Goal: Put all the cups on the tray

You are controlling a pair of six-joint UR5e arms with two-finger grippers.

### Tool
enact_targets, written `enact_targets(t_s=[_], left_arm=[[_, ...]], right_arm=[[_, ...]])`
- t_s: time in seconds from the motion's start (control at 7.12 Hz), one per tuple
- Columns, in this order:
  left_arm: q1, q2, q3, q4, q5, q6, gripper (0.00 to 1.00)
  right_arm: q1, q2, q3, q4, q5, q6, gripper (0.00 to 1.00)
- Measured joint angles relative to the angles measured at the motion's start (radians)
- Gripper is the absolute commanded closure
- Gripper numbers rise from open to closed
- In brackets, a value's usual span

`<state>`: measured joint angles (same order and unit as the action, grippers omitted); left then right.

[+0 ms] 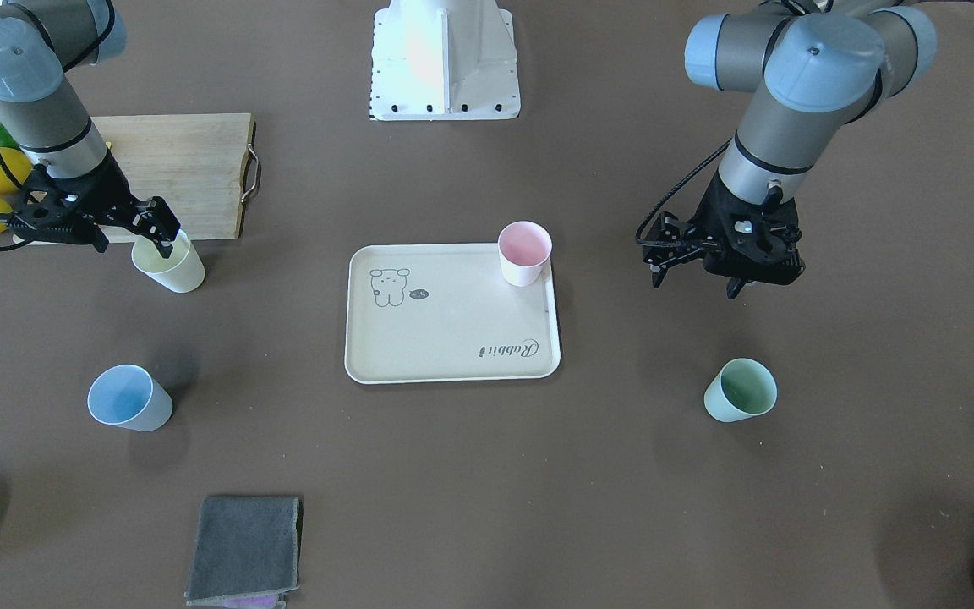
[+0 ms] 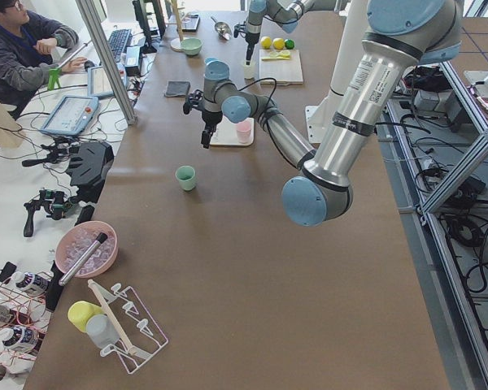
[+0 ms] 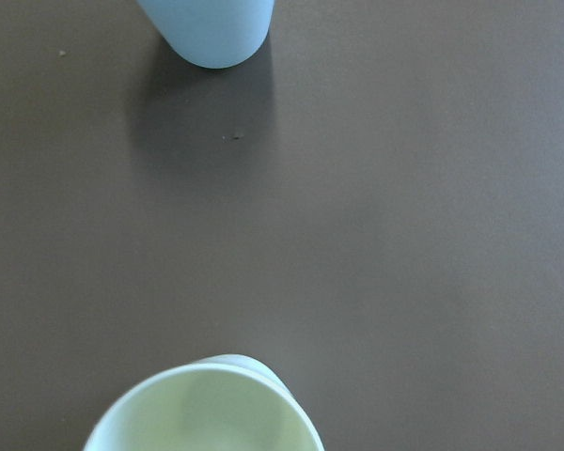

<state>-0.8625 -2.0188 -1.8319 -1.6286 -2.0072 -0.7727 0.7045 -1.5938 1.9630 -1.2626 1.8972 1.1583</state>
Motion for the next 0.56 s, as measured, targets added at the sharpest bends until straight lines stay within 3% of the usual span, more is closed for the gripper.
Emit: enact_targets(t_s=[0.56], left_arm=[[0.0, 0.001, -0.002, -0.001, 0.001, 0.0, 0.02]], right_arm=[[-0.005, 0.004, 0.013, -0.001, 0.001, 0.026, 1.0]])
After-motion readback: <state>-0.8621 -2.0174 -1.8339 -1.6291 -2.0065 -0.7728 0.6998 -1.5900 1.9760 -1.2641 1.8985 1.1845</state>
